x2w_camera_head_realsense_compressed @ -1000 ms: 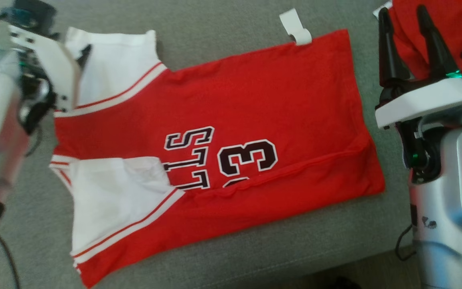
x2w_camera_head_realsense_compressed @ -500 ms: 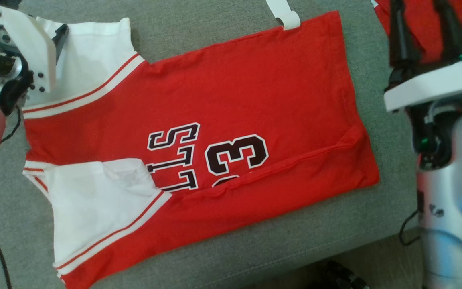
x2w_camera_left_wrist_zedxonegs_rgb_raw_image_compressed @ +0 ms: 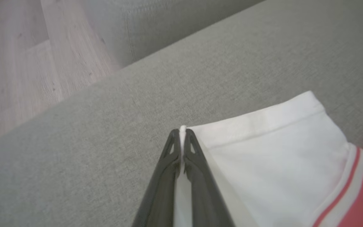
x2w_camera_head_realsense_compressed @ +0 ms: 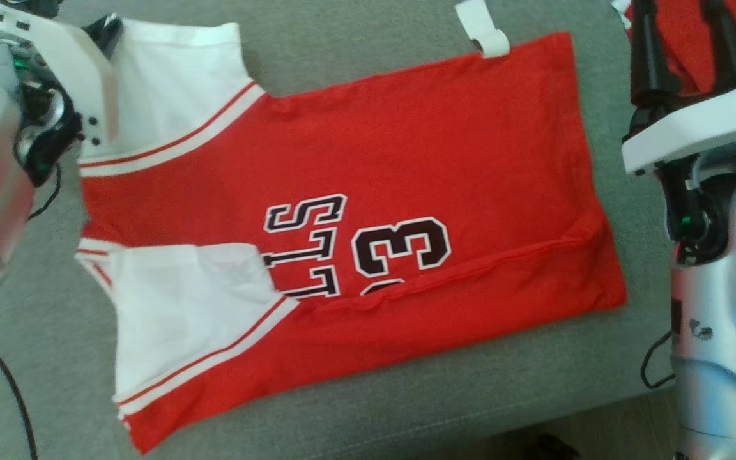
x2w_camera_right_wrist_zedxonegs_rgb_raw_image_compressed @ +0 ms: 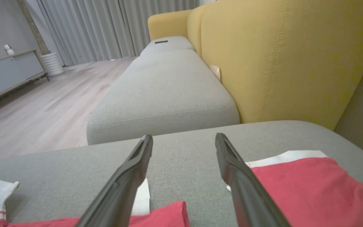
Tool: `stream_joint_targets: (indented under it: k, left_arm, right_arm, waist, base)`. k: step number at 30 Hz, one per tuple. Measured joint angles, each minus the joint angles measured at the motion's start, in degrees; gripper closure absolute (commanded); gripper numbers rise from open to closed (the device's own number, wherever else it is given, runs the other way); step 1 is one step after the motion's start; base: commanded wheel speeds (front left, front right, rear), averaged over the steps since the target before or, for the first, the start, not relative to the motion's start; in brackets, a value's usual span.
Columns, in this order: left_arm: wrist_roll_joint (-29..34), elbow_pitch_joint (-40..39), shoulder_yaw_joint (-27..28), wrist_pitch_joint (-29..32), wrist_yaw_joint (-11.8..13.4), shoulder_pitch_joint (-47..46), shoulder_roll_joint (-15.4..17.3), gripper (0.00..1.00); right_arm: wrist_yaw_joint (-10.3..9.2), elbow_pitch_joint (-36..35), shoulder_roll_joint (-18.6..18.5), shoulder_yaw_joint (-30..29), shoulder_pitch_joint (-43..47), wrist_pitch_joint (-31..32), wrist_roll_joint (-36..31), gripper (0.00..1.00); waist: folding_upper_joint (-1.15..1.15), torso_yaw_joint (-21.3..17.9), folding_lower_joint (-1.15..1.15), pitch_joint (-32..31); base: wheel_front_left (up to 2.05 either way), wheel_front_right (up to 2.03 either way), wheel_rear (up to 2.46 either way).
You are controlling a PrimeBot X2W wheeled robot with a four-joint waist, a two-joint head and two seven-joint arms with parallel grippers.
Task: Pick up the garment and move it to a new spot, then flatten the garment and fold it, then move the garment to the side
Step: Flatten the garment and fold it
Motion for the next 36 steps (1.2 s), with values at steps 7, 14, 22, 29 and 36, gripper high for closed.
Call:
stream_joint_targets:
  k: [7,14,22,29,36]
  left_arm:
    - [2.54,-0.6,-2.14,-9.98,-0.01,-0.22,-2.82,1.0]
    - [4.07,-5.2,-4.69,-14.02,0.0,0.54,-4.92,1.0]
    - [4.19,-11.24,-6.26,-14.07,0.81,3.57,-5.44,1.0]
    - [4.48,-15.01,-6.87,-13.05,2.05,3.55,-5.21,1.0]
    - [4.48,-16.62,-6.95,-12.49,2.88,3.56,-4.24,1.0]
  right_arm:
    - [0.0,6.5,-2.23,0.22,0.72,3.41,-1.15,0.0]
    - [0.0,18.9,-8.67,1.25,0.05,5.95,-2.88,0.0]
    - [0.0,29.28,-11.71,1.91,-5.6,6.84,-1.97,0.0]
    - [0.0,36.28,-13.84,5.9,-9.09,7.32,-1.13,0.0]
    - [0.01,40.73,-15.35,10.48,-13.17,9.09,2.78,1.0]
  waist:
    - [0.0,4.16,0.0,-2.48]
    - [0.0,9.02,0.0,-4.39]
    - [0.0,12.0,0.0,-4.34]
    - [0.0,12.38,0.0,-3.06]
    - [0.0,12.51,0.0,-2.77]
  base:
    - [0.0,0.0,0.0]
    - [0.0,0.0,0.0]
    - [0.0,0.0,0.0]
    - [0.0,0.0,0.0]
    - [0.0,0.0,0.0]
